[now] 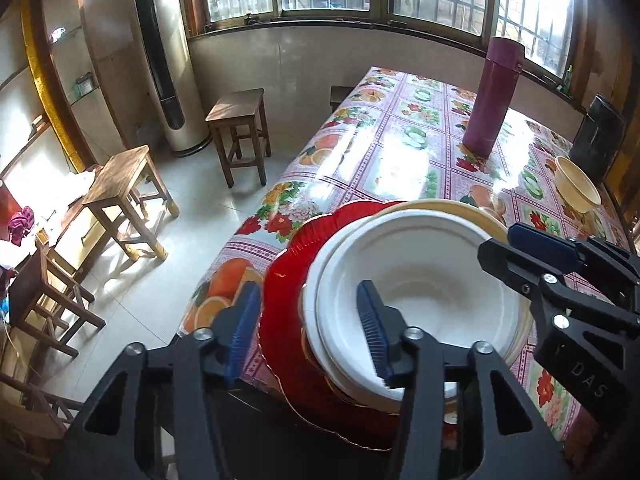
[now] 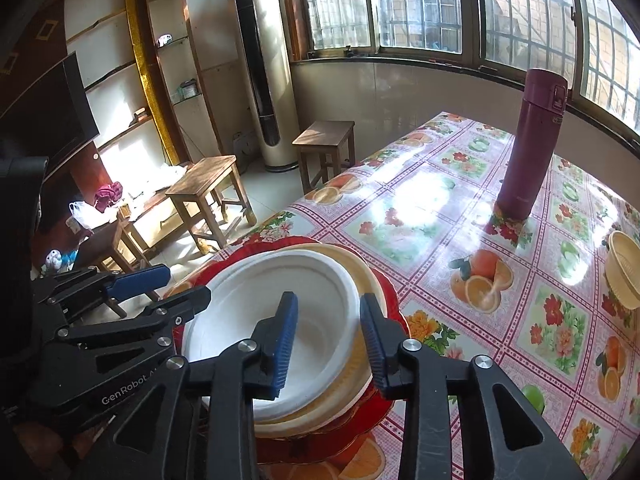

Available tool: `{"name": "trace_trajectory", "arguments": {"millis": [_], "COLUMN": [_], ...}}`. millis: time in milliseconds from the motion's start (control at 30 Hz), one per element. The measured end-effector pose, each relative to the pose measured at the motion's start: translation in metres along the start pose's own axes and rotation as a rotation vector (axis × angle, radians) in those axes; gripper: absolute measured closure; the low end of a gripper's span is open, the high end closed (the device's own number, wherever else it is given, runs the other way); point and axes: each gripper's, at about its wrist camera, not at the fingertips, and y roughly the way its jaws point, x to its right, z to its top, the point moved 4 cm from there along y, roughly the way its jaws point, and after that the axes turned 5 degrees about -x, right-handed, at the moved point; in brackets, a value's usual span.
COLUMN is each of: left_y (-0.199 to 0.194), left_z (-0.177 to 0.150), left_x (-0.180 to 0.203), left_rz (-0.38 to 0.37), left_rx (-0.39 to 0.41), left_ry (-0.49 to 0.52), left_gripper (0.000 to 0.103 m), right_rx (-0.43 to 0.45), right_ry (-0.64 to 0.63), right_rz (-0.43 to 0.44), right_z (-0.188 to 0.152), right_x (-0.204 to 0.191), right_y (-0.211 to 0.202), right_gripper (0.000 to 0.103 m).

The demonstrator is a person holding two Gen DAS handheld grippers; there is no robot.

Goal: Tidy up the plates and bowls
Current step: 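Move the left gripper toward the beige bowl beside the black canister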

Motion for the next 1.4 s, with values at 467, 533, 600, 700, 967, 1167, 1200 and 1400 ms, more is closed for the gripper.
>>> {"name": "trace_trajectory", "arguments": {"millis": [467,533,600,700,967,1167,1200,1400], "left_y": [-0.03,-0.03,-0.03,-0.029,-0.025,-0.029,-0.03,-0.033], "left_z": [0.019,0.019,0.02,0.02,0.028,0.032,0.031,0.034], "left_x": [0.04,0.061,0.082,0.115,0.21,0.265,0.273,0.305], "left_rz": [-0.012,-0.03,-0.037,-0.054,-0.094,-0.061,-0.061,-0.069], "left_rx": [0.142,0.133,0.129,0.114,0.102,0.147,0.154,0.184], "left_ry": [0.039,0.075,0.115,0.18,0.346,0.46,0.472,0.522], "left_gripper": [0.02,0.02,0.02,0.02,0.02,0.02,0.02,0.02], "right_rx": [0.156,0.145,0.134,0.107,0.051,0.124,0.14,0.208], "right_ry": [0.198,0.245,0.29,0.36,0.601,0.74,0.759,0.858], "right_rz": [-0.051,-0.06,-0.062,-0.088,-0.128,-0.183,-0.196,-0.238], "right_z": [0.003,0.0,-0.003,-0.009,-0.04,-0.059,-0.061,-0.077], "right_x": [0.084,0.104,0.123,0.152,0.252,0.323,0.333,0.379], "right_y": [-0.031,-0.029,-0.028,-0.024,-0.024,-0.06,-0.066,-0.095], "right_gripper": [0.036,0.035,0.035,0.032,0.032,0.032,0.032,0.032]}}
